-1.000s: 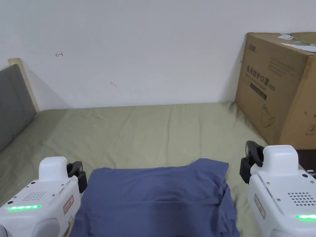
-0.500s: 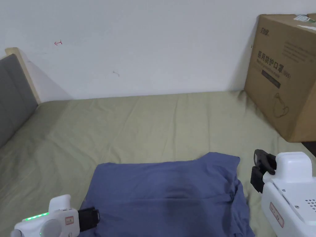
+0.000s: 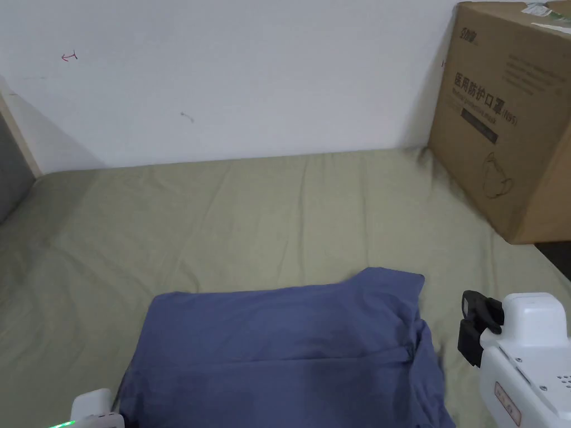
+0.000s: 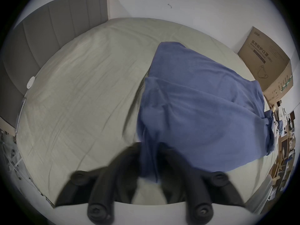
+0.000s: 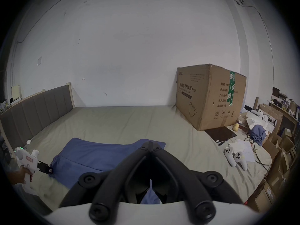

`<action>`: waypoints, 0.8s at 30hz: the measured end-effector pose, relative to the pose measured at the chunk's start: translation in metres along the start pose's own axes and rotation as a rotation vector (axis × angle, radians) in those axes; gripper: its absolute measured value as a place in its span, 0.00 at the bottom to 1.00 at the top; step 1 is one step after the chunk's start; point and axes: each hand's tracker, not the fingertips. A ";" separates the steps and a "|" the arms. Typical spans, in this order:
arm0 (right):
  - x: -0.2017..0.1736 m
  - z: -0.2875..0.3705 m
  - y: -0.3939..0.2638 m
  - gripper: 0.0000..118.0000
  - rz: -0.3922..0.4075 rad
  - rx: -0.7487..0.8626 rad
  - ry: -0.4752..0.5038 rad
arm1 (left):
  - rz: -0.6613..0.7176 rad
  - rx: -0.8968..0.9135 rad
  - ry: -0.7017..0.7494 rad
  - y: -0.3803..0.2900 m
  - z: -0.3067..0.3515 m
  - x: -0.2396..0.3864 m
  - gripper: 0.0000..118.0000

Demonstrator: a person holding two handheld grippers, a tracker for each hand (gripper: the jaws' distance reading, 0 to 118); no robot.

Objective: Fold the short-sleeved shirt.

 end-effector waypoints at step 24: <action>0.025 -0.088 -0.145 0.08 -0.244 -0.612 0.031 | -0.056 0.088 -0.036 -0.002 0.048 0.007 0.04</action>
